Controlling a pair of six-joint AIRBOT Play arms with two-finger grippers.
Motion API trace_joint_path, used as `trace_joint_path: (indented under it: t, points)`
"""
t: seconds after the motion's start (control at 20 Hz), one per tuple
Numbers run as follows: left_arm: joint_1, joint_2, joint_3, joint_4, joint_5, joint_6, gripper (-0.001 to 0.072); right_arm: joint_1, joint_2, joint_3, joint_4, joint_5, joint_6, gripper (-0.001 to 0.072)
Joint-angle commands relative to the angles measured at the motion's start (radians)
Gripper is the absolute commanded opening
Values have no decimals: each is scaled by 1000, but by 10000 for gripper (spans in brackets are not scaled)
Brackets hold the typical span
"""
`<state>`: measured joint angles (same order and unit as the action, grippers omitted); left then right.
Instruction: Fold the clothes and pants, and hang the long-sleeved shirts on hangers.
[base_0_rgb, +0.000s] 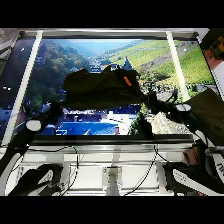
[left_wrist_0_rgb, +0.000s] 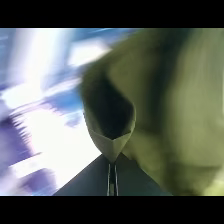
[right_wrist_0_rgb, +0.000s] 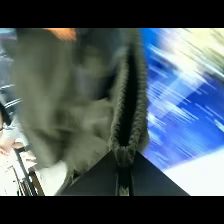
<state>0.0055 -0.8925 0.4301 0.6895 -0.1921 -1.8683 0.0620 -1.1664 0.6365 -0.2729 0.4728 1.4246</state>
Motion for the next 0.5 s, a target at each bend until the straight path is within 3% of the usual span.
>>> trace_joint_path:
  t: [0.0, 0.2, 0.45]
  points:
    - [-10, 25, 200, -25, 21, 118, 6, 1, 61, 150, -97, 8, 8, 17]
    - [-73, 24, 382, -24, 69, 185, 6, 1, 60, 325, -163, 11, 56, 17]
    - [-132, 25, 461, -24, 77, 201, 6, 0, 60, 488, -328, 154, 135, 17]
